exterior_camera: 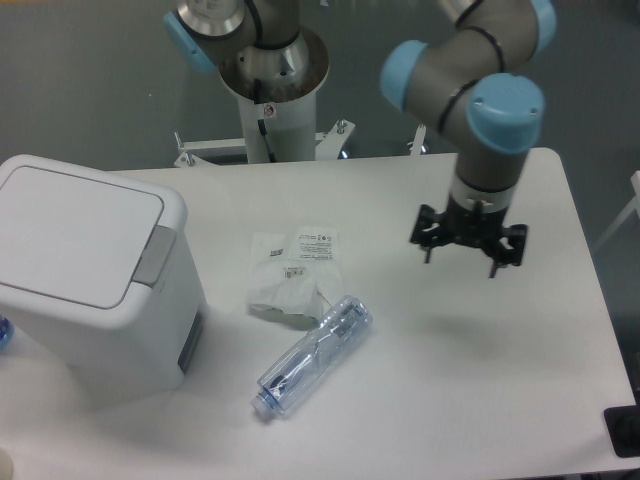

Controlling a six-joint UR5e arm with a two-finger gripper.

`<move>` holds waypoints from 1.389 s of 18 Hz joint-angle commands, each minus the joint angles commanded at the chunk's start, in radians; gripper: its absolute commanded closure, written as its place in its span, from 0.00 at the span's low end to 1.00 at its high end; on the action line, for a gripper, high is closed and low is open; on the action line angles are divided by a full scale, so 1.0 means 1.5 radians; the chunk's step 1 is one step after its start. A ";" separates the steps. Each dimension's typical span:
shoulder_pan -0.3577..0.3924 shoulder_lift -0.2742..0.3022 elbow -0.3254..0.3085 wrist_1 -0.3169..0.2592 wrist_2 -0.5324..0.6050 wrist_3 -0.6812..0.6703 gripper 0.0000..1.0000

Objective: Open the trash can
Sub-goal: 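Move the gripper across the table toward the trash can's grey button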

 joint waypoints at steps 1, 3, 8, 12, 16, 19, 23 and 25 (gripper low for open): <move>-0.011 0.006 0.004 0.000 -0.007 -0.022 0.00; -0.026 0.019 0.009 0.000 -0.019 -0.046 0.00; -0.063 0.043 0.047 0.000 -0.092 -0.125 0.00; -0.077 0.045 0.086 0.001 -0.185 -0.241 0.00; -0.094 0.058 0.087 -0.002 -0.259 -0.279 0.00; -0.129 0.071 0.075 -0.004 -0.260 -0.292 0.00; -0.151 0.094 0.051 -0.004 -0.260 -0.301 0.00; -0.163 0.108 0.026 -0.004 -0.255 -0.301 0.00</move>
